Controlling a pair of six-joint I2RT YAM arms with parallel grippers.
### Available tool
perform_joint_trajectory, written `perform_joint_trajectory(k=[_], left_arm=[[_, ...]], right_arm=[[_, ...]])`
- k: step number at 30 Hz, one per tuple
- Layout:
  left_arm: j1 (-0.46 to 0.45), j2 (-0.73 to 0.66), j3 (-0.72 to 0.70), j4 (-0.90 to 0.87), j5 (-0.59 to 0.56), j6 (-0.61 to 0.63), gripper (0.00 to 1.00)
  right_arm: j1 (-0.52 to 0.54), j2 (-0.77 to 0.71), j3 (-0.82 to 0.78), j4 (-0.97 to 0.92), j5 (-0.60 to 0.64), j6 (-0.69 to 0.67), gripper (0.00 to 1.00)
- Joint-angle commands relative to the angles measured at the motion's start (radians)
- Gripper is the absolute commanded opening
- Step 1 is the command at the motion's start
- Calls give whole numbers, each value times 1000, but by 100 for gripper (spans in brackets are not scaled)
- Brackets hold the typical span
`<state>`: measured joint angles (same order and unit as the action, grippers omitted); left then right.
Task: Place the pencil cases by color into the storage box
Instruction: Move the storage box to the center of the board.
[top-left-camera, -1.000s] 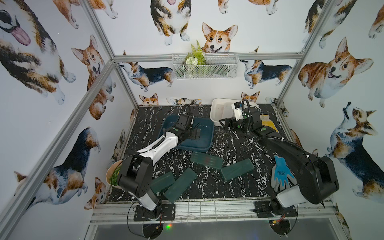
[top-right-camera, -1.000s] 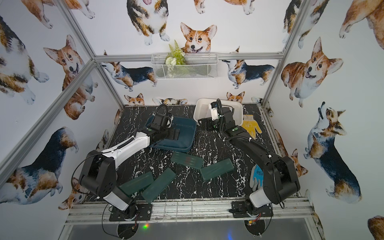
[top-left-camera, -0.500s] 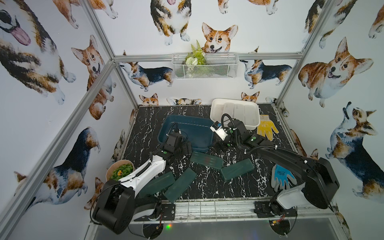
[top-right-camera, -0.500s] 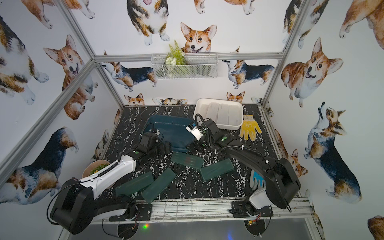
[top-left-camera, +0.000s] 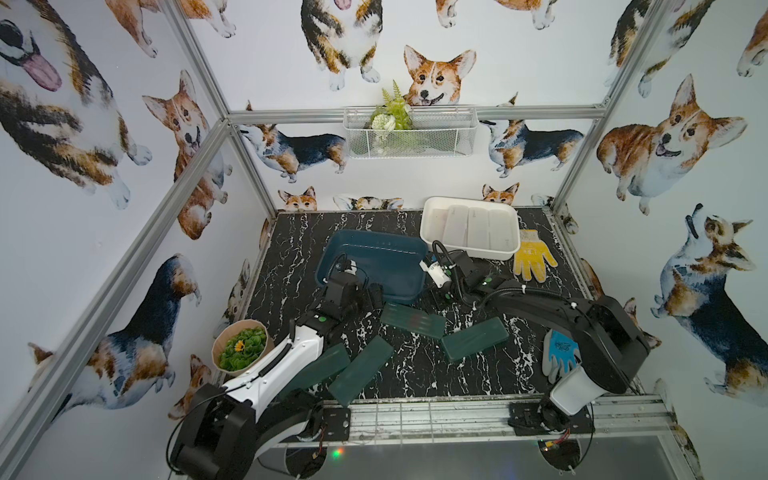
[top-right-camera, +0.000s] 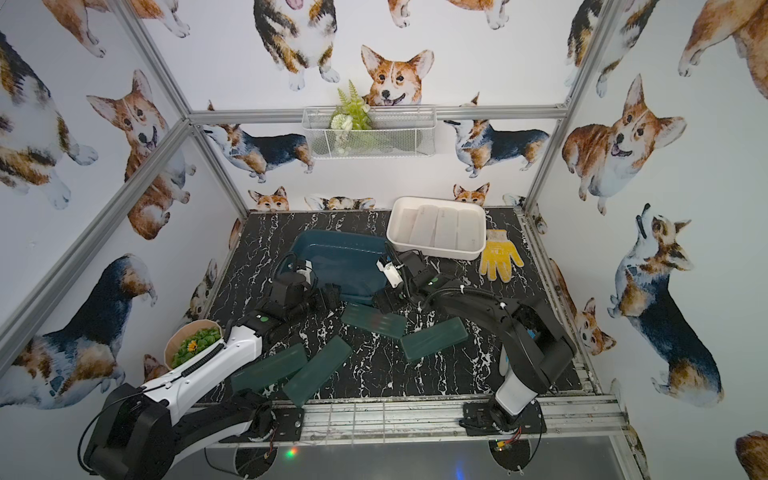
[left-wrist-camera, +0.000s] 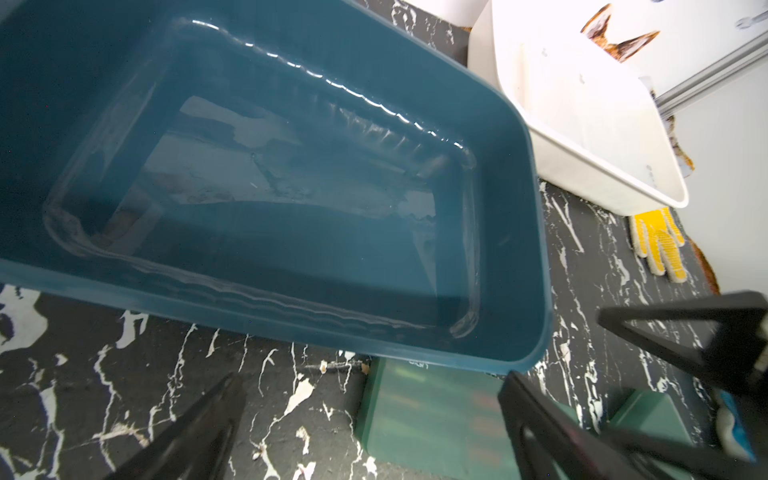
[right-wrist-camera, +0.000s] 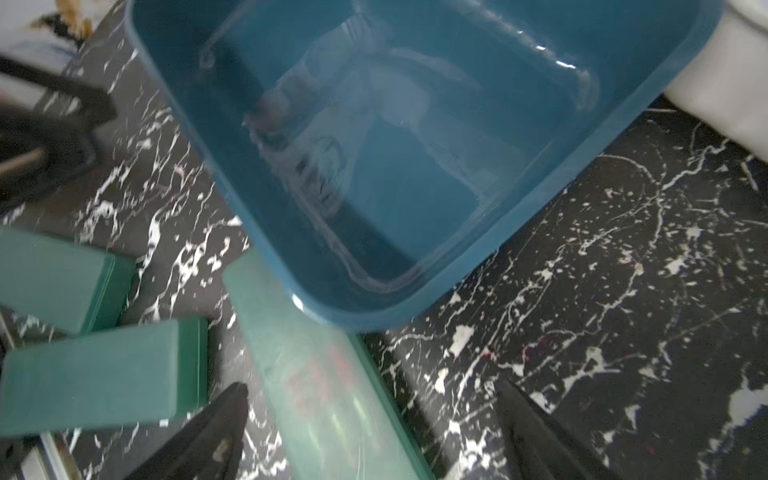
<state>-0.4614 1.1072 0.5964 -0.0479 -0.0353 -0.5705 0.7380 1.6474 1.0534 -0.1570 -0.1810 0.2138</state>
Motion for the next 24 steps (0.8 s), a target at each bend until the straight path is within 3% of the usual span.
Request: perform_joint_trajectory(k=[1, 5, 11, 17, 24], left_arm=[[0, -21, -7, 25, 0, -12, 98], [0, -41, -12, 17, -14, -2, 98], [0, -55, -15, 15, -23, 4, 98], [0, -51, -11, 15, -36, 18, 98], [0, -42, -1, 14, -38, 28, 98]], right_arm=[[-24, 72, 56, 74, 31, 191, 90], [-61, 165, 125, 89, -5, 237, 83], [-69, 293, 280, -7, 36, 179, 56], [-70, 386, 416, -94, 81, 115, 36], [-87, 455, 541, -171, 132, 27, 26]])
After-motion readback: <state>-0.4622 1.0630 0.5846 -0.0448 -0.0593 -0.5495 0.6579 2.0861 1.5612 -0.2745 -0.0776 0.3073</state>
